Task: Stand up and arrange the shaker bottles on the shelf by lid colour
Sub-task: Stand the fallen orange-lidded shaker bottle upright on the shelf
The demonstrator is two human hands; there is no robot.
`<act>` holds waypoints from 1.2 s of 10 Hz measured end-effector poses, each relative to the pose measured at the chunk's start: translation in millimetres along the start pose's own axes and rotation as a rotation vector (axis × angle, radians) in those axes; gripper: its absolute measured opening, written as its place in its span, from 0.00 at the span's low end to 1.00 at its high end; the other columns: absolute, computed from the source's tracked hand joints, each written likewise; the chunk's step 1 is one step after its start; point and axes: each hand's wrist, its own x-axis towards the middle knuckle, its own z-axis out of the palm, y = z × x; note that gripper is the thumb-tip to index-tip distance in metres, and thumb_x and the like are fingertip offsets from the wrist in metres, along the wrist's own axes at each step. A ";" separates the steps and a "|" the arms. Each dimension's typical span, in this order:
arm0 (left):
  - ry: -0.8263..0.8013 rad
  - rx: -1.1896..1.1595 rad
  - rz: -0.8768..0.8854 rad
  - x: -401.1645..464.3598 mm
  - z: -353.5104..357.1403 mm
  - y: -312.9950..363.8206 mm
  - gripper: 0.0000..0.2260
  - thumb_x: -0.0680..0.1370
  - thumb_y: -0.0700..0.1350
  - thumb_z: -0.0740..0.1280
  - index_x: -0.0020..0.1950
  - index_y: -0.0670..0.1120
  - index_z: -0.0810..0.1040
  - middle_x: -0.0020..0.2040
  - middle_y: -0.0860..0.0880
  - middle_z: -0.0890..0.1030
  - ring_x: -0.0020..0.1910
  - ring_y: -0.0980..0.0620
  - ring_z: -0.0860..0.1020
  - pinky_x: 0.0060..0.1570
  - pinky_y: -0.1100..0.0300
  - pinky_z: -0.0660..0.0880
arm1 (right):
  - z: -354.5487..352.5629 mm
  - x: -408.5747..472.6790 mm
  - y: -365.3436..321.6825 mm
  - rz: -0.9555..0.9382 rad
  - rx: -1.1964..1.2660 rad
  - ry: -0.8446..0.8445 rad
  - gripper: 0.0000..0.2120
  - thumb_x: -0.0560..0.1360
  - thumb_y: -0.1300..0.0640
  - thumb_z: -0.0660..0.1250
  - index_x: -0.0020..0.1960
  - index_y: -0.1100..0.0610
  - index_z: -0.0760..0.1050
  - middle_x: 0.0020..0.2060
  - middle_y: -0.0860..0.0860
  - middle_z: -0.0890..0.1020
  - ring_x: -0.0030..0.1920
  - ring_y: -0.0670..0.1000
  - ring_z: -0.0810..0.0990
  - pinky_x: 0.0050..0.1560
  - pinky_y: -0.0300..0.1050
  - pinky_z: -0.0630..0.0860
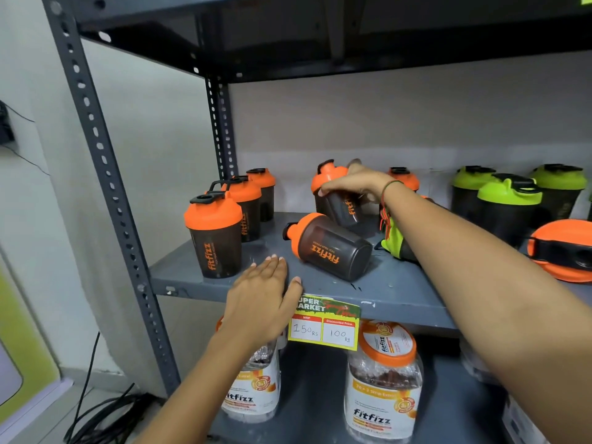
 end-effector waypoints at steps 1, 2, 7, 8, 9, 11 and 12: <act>0.001 0.001 -0.001 -0.8 -0.4 0.9 0.30 0.78 0.60 0.44 0.74 0.46 0.64 0.74 0.47 0.68 0.74 0.52 0.64 0.74 0.57 0.54 | 5.9 3.0 4.8 -0.028 0.197 0.054 0.44 0.61 0.48 0.81 0.70 0.52 0.63 0.57 0.54 0.77 0.44 0.49 0.78 0.32 0.40 0.74; 0.000 -0.001 -0.005 -0.5 -0.6 1.4 0.30 0.78 0.60 0.44 0.74 0.46 0.65 0.74 0.47 0.68 0.74 0.53 0.64 0.74 0.57 0.54 | 10.7 3.3 12.2 -0.083 0.034 0.169 0.44 0.57 0.42 0.80 0.69 0.50 0.69 0.61 0.53 0.78 0.56 0.55 0.77 0.49 0.45 0.76; 0.003 -0.001 -0.015 -0.8 0.7 1.9 0.31 0.78 0.60 0.44 0.75 0.46 0.64 0.75 0.47 0.67 0.74 0.53 0.63 0.74 0.57 0.53 | 11.6 -17.3 21.5 -0.019 -0.409 0.238 0.48 0.58 0.30 0.75 0.64 0.59 0.65 0.60 0.58 0.79 0.64 0.62 0.76 0.52 0.50 0.73; -0.005 -0.004 -0.016 -1.0 0.3 2.4 0.31 0.77 0.60 0.44 0.74 0.46 0.65 0.75 0.47 0.67 0.74 0.53 0.63 0.74 0.57 0.54 | 10.4 -24.6 21.2 -0.025 -0.438 0.237 0.48 0.58 0.29 0.75 0.63 0.60 0.64 0.58 0.58 0.79 0.63 0.62 0.76 0.50 0.50 0.73; -0.004 -0.007 -0.019 -0.8 -0.2 2.8 0.31 0.77 0.60 0.44 0.74 0.46 0.65 0.74 0.47 0.68 0.74 0.53 0.63 0.75 0.57 0.54 | 9.5 -28.4 18.7 -0.030 -0.478 0.218 0.50 0.57 0.28 0.75 0.64 0.60 0.65 0.58 0.58 0.79 0.62 0.62 0.77 0.49 0.50 0.72; -0.005 -0.012 -0.027 -3.2 -0.6 3.4 0.29 0.78 0.59 0.46 0.74 0.45 0.66 0.74 0.46 0.68 0.74 0.52 0.64 0.74 0.56 0.55 | -8.3 -41.4 10.8 -0.053 -0.598 0.069 0.47 0.57 0.28 0.75 0.62 0.61 0.71 0.56 0.57 0.80 0.59 0.60 0.79 0.51 0.48 0.75; -0.002 0.001 -0.020 -2.0 0.5 3.0 0.28 0.79 0.58 0.47 0.73 0.45 0.67 0.73 0.46 0.69 0.74 0.51 0.65 0.74 0.55 0.56 | -29.7 -54.6 4.5 -0.068 -0.581 0.000 0.30 0.58 0.33 0.78 0.37 0.57 0.70 0.32 0.52 0.78 0.33 0.54 0.82 0.30 0.42 0.70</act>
